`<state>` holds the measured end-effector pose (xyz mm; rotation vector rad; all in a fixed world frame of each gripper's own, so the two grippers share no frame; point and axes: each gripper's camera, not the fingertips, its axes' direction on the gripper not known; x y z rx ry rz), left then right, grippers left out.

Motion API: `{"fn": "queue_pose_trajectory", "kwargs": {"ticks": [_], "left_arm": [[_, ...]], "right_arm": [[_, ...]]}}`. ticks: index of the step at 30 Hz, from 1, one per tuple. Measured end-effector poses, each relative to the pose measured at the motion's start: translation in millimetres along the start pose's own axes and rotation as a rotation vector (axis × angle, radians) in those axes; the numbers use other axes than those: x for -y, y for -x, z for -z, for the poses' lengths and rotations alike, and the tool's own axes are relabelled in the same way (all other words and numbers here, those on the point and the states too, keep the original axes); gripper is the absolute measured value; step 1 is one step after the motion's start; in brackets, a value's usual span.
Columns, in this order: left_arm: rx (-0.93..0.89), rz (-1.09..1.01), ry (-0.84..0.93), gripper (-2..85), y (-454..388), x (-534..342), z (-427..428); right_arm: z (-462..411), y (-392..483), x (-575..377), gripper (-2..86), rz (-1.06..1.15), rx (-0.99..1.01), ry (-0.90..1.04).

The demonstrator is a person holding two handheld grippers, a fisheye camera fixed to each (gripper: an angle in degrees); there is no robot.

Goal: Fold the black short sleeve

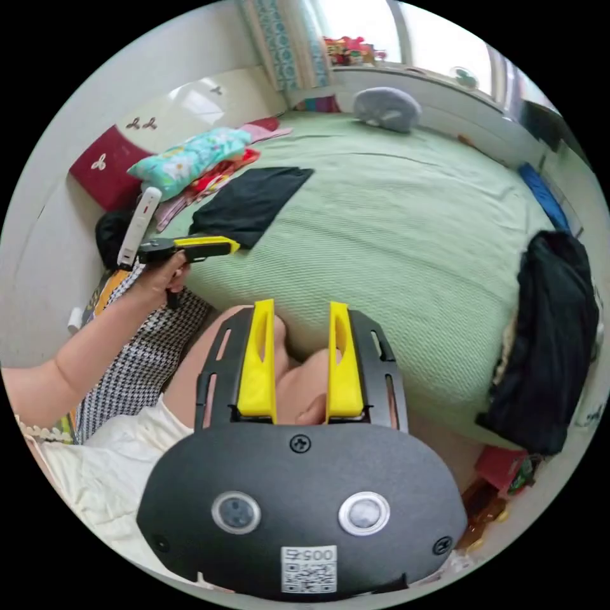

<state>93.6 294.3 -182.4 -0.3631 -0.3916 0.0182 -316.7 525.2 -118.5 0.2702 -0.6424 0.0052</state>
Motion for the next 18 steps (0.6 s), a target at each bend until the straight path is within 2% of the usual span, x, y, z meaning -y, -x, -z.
{"fn": "queue_pose_trajectory", "kwargs": {"ticks": [3,5,9,13,16,18], "left_arm": [[0.038,0.063,-0.046,7.6,32.5,-16.9,4.9],[0.032,0.103,-0.065,9.3,55.3,-18.4,5.8],[0.047,0.100,-0.121,10.4,73.0,-15.0,3.9],[0.092,0.095,-0.166,10.5,82.5,-4.3,0.2],[0.041,0.123,-0.064,9.6,95.0,2.7,-19.3],[0.054,0.107,-0.079,8.0,99.4,-2.7,-25.9]], "right_arm": [[-50.0,29.2,17.0,8.7,0.030,0.019,0.038],[-84.5,37.0,17.6,7.9,0.014,-0.096,0.117],[-88.1,33.6,10.9,4.9,-0.036,-0.057,0.082],[-97.7,30.1,13.0,3.9,-0.025,-0.183,0.089],[-112.8,21.4,13.6,3.8,-0.040,-0.148,0.100],[-117.7,15.4,14.2,3.9,-0.046,-0.090,0.087]]}}
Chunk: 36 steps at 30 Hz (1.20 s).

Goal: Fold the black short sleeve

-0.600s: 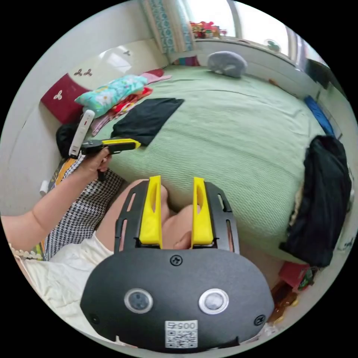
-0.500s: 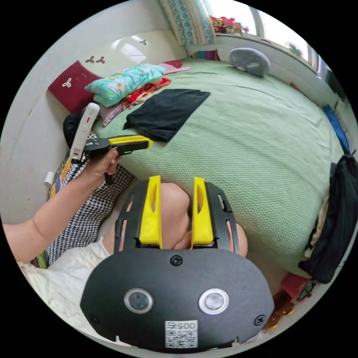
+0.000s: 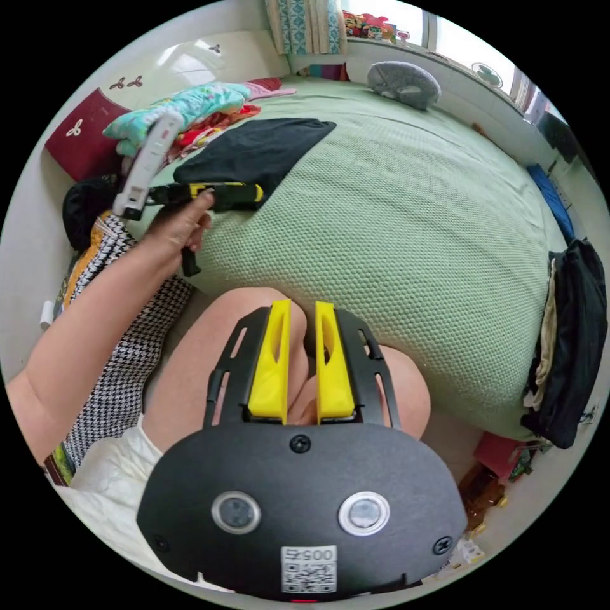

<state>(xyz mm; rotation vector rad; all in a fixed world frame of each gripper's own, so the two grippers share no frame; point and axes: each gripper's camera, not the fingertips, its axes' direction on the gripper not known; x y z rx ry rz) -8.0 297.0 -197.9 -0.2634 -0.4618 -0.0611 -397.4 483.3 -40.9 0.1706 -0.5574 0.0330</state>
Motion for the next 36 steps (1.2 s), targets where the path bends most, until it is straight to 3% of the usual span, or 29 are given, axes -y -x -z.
{"fn": "queue_pose_trajectory", "kwargs": {"ticks": [10,16,18,24,29,36], "left_arm": [[-0.055,0.045,0.047,5.6,44.7,-4.9,10.3],[-0.117,0.114,0.090,3.2,57.9,-13.1,21.6],[-0.125,0.075,0.118,2.8,58.0,-13.8,23.7],[-0.093,-0.076,0.191,2.1,47.9,-11.7,32.9],[-0.177,-0.230,0.245,1.8,36.4,-26.6,45.7],[-0.357,-0.162,0.199,2.5,70.7,-52.7,67.8]], "right_arm": [[-27.6,-28.1,17.3,-0.9,-0.044,0.147,-0.031],[-41.2,-28.0,31.5,-1.0,-0.018,0.079,0.028],[-46.2,-36.7,35.1,-1.0,-0.064,0.032,0.092],[-28.0,-74.3,31.7,-1.1,-0.202,0.153,-0.052],[-46.7,-68.0,40.7,-1.0,-0.178,0.020,-0.012],[-78.8,-44.6,53.1,-1.1,-0.112,-0.152,-0.004]]}}
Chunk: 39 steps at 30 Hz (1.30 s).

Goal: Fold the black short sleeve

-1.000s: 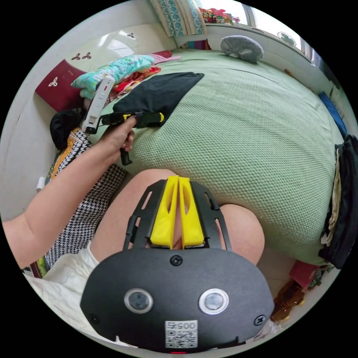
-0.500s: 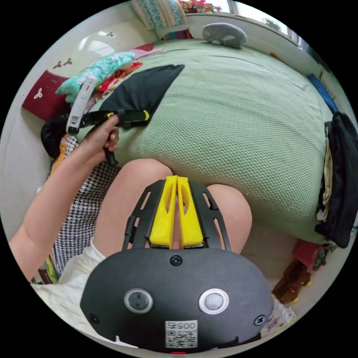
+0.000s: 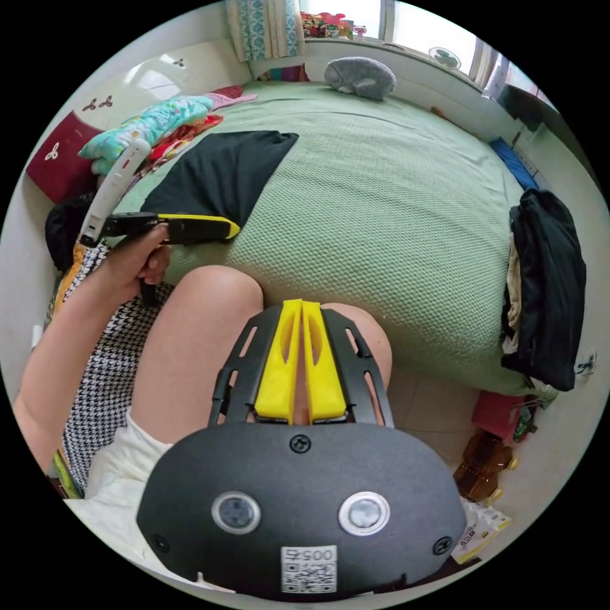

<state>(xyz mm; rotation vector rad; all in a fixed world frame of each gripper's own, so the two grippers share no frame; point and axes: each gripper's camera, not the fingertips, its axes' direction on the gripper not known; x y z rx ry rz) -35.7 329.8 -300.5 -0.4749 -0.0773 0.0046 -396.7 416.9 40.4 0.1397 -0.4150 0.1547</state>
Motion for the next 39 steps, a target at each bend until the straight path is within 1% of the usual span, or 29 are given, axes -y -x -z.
{"fn": "queue_pose_trajectory", "kwargs": {"ticks": [2,3,5,6,8,9,10,13,15,16,17,19,22,26,30,35,39], "left_arm": [[-0.108,-0.012,-0.079,2.7,4.8,-11.5,26.2],[-0.129,-0.021,-0.105,2.6,5.5,-14.7,33.5],[-0.139,-0.049,-0.185,3.6,11.0,-23.8,58.1],[-0.122,-0.050,-0.191,4.0,13.7,-24.7,62.8],[0.018,-0.013,-0.187,5.3,31.4,-25.7,77.1],[0.056,0.009,-0.187,5.6,37.7,-26.2,79.8],[0.118,0.064,-0.182,5.6,51.4,-27.5,84.3],[0.196,0.158,-0.164,5.2,80.5,-34.1,83.8],[0.166,0.160,-0.094,5.3,88.6,-34.9,65.9],[0.151,0.146,-0.026,5.5,88.5,-33.8,48.1],[0.202,0.132,-0.059,6.3,83.2,-35.7,41.9],[0.251,0.135,-0.081,6.7,76.9,-35.1,38.0],[0.238,0.170,-0.080,6.7,79.3,-30.5,34.6],[0.218,0.177,-0.048,6.7,83.0,-27.5,34.7],[0.257,0.166,-0.001,6.7,77.2,-20.6,32.7],[0.246,0.187,-0.022,6.6,76.2,-25.3,33.0],[0.244,0.202,-0.015,6.5,74.1,-25.0,33.5]], "right_arm": [[-5.6,0.6,7.2,-1.1,-0.010,0.011,-0.015],[-6.6,0.1,9.7,-1.1,-0.015,0.015,-0.019],[-10.5,-2.3,22.6,-1.1,-0.021,0.000,-0.037],[-11.7,-3.3,26.6,-1.2,-0.019,-0.009,-0.040],[-18.9,-10.9,44.7,-1.2,-0.015,-0.060,-0.046],[-21.7,-14.2,49.4,-1.2,-0.018,-0.077,-0.049],[-30.1,-22.9,58.9,-1.2,-0.032,-0.108,-0.040],[-60.3,-49.7,76.9,-1.3,-0.098,-0.091,0.076],[-77.1,-59.4,79.0,-1.3,-0.114,-0.028,0.121],[-87.8,-60.7,78.2,-1.3,-0.106,0.001,0.143],[-98.2,-59.2,76.6,-1.2,-0.093,0.010,0.165],[-98.9,-62.8,77.1,-1.1,-0.099,0.023,0.136],[-108.6,-74.8,84.0,-1.0,-0.110,0.092,0.174],[-120.0,-78.9,93.2,-1.0,-0.047,0.092,0.207],[-124.2,-75.9,95.0,-0.9,0.004,0.053,0.207],[-129.3,-71.1,97.0,-1.0,0.079,-0.013,0.224],[-131.5,-74.9,95.7,-1.0,0.075,-0.022,0.220]]}}
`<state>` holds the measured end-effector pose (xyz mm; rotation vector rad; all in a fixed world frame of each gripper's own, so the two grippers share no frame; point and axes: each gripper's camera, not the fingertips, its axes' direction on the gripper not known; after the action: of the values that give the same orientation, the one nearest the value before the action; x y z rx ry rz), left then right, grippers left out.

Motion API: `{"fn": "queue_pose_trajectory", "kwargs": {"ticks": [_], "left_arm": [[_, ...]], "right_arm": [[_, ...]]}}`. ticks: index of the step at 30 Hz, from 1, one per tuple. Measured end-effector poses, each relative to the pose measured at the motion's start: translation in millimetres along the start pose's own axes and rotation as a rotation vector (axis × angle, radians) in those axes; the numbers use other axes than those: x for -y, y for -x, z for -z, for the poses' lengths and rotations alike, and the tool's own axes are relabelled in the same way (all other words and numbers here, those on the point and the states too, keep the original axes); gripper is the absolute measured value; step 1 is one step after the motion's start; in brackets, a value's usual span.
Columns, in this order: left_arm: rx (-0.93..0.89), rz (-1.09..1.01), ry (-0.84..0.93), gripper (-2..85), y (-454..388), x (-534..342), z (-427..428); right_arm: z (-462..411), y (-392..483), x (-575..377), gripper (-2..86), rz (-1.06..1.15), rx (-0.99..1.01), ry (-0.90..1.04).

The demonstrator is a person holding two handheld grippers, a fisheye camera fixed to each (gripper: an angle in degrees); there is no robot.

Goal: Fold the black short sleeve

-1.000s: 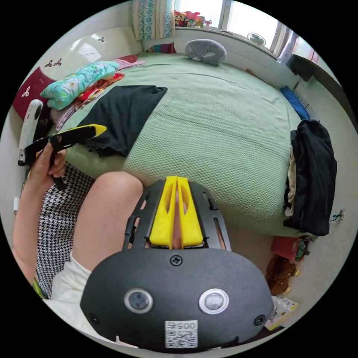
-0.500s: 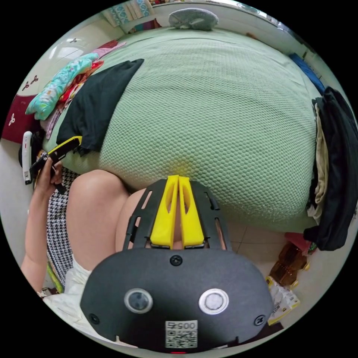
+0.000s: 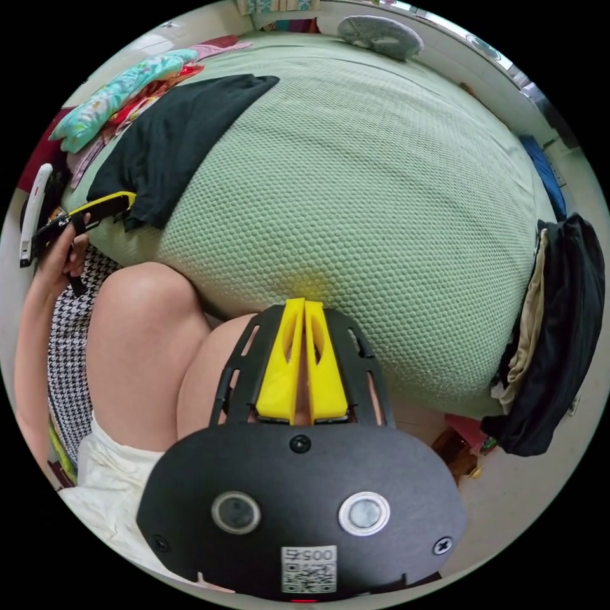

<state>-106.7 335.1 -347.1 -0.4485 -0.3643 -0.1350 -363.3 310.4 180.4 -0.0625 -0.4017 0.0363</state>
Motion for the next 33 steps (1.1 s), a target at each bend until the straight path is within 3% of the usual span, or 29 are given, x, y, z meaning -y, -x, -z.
{"fn": "queue_pose_trajectory", "kwargs": {"ticks": [7,14,25,33], "left_arm": [[0.020,0.004,-0.014,6.4,-9.5,-6.3,2.9],[0.064,-0.004,-0.014,6.4,-24.8,-12.1,7.3],[0.200,0.051,-0.088,6.0,-56.3,-32.4,14.4],[0.247,0.009,-0.064,5.6,-70.3,-37.8,25.0]], "right_arm": [[2.8,-20.4,-14.5,-1.0,-0.114,0.066,-0.072],[54.7,33.3,-18.6,-1.1,0.117,0.127,-0.311],[37.2,21.8,-27.6,-1.0,0.078,0.119,-0.236],[34.7,-14.2,-15.5,-1.0,0.036,0.261,-0.170]]}}
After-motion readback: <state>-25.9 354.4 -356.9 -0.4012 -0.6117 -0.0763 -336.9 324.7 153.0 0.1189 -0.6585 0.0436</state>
